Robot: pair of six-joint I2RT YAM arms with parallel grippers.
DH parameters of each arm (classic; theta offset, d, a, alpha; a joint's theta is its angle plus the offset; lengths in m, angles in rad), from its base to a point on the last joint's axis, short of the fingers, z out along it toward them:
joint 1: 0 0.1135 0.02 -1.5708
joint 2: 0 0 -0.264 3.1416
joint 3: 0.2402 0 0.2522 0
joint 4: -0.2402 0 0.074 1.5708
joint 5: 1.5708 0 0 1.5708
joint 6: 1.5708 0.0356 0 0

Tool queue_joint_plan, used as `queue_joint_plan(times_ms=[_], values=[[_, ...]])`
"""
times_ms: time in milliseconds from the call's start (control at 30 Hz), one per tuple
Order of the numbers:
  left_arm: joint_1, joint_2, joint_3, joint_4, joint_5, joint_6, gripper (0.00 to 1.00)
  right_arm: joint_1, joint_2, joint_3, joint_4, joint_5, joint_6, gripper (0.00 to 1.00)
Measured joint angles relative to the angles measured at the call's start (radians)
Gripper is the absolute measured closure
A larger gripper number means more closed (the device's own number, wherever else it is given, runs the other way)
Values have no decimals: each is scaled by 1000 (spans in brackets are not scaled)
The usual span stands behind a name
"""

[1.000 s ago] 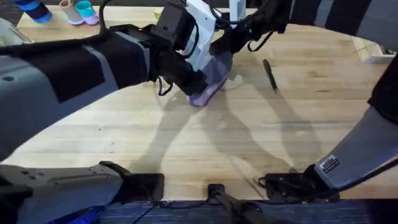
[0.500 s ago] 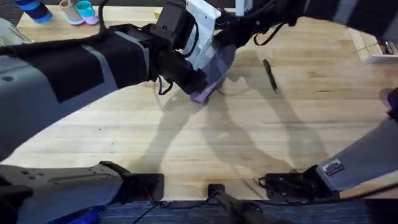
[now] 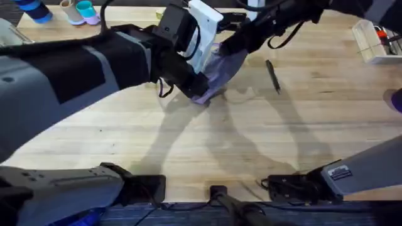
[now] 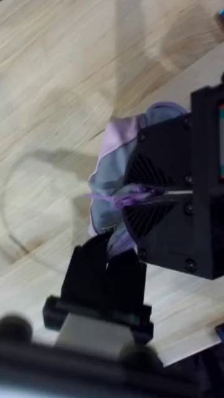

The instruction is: Unzip the bag, pick up the pens from the table one at a time and place them inside, then zip the bag closed.

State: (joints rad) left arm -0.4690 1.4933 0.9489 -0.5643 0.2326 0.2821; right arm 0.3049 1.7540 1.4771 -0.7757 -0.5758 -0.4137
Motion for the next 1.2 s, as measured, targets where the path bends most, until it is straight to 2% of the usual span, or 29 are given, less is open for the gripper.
queue_joint_plan(times_ms=[333,733,900,967,1000,1033,1100,1200], values=[[5,0,-3,-32,-12,0,956,124,-18,27,12,3,-40,969],[6,0,-3,-31,-11,3,957,124,-18,27,8,7,-41,969],[3,0,-3,-23,-11,3,957,84,-18,27,-24,-20,-44,968],[0,0,-3,-14,-10,3,957,54,-18,26,-45,-38,-43,887],[0,0,-3,-8,-11,4,957,37,-19,26,-55,-53,-44,770],[0,0,-3,-1,-10,4,957,17,-20,26,-61,-62,-44,697],[-1,0,-3,7,-8,4,957,-27,-28,25,-76,-72,-42,663],[-1,0,-2,33,-9,6,957,-94,-58,18,-93,-108,-40,253]])
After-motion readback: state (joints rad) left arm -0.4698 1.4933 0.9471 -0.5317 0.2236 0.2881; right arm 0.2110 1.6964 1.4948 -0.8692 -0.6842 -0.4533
